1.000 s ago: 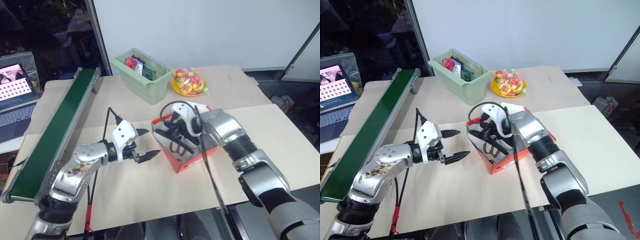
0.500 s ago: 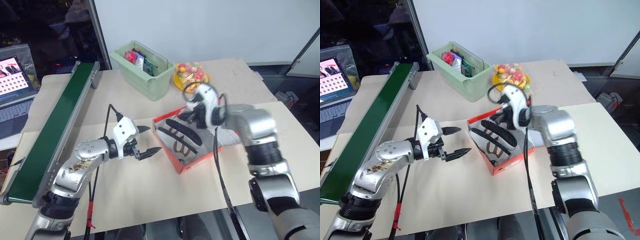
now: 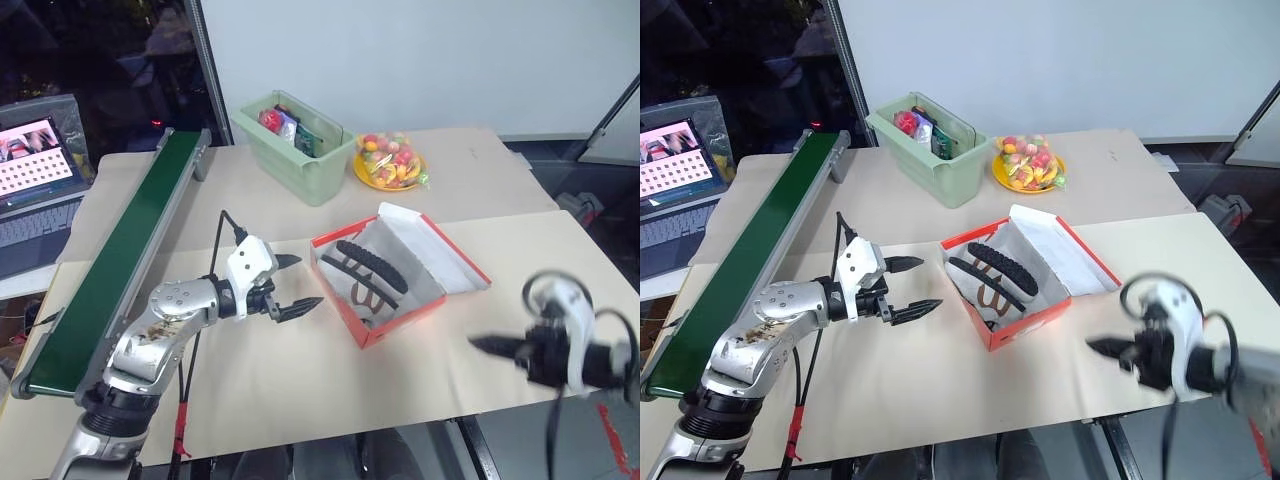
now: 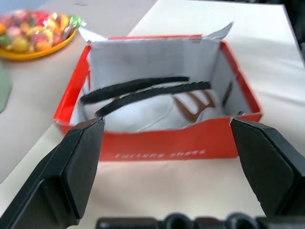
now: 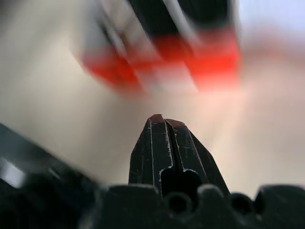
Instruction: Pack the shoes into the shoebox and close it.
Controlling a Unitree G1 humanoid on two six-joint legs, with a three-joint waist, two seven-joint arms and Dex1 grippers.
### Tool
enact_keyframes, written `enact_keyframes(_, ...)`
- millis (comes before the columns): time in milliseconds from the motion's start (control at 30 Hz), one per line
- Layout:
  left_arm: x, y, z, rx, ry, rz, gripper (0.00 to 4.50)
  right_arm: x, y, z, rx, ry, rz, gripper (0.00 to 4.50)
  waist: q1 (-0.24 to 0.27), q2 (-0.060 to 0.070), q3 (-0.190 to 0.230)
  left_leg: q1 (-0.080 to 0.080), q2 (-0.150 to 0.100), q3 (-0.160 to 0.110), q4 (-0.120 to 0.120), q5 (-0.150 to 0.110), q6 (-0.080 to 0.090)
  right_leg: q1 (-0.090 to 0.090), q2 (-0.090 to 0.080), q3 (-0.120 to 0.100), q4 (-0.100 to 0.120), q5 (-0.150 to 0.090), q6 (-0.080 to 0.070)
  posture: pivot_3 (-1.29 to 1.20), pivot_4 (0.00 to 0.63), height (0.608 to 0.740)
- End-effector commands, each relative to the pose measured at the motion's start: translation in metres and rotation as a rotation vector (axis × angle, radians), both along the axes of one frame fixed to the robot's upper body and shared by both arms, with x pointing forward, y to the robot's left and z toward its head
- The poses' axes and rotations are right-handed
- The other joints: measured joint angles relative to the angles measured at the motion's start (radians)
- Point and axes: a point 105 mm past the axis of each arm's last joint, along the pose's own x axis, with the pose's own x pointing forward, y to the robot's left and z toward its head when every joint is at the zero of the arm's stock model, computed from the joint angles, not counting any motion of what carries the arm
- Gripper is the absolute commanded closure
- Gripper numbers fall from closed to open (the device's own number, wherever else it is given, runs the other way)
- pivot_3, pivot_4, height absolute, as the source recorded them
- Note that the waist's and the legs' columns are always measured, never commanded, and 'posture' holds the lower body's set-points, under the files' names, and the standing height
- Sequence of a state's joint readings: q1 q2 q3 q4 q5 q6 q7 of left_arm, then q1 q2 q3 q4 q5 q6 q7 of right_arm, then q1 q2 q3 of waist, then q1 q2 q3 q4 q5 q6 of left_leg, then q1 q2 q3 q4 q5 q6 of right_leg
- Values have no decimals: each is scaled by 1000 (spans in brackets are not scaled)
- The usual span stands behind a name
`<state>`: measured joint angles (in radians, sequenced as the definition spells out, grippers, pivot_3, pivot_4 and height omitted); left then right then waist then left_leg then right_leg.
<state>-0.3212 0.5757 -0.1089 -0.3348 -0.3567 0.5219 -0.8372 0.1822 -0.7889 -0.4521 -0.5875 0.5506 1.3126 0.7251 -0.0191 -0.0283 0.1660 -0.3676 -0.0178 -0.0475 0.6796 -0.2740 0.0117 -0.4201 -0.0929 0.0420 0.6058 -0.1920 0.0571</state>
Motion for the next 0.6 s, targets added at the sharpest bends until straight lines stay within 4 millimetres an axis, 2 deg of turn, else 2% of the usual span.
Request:
enact_keyframes(33,-2,-6,11,-16,-47,-36,0,27,-11,-22,-113,-89,-165,4490,-15,-1,0,0,0,1,0,0,0,0,0,1,0,0,0,0,150,740)
enact_keyframes(100,-2,-7,11,-15,-48,-41,0,44,-7,-31,-111,-138,-233,4490,-23,0,0,1,0,2,1,1,-2,0,0,2,2,0,-1,0,150,740)
enact_keyframes(233,-2,-9,12,-16,-49,-45,0,68,-3,-36,-55,-201,-331,4490,-23,1,0,5,-1,0,1,2,-3,-2,0,4,4,0,0,0,150,740)
enact_keyframes(333,-1,-10,12,-16,-51,-49,0,86,-8,-41,-32,-234,-414,4490,-20,1,0,4,-1,-1,0,2,-3,-3,0,4,4,4,-6,0,150,740)
enact_keyframes(433,-1,-10,13,-17,-54,-50,0,106,-14,-37,37,-291,-506,4490,-18,1,0,3,-2,-1,0,1,-2,-3,0,3,3,5,-7,0,150,740)
enact_keyframes(600,0,-10,15,-18,-59,-49,0,124,-18,-33,113,-329,-585,4490,-16,2,0,3,-2,-2,-1,1,-1,-4,-1,3,2,4,-7,0,150,740)
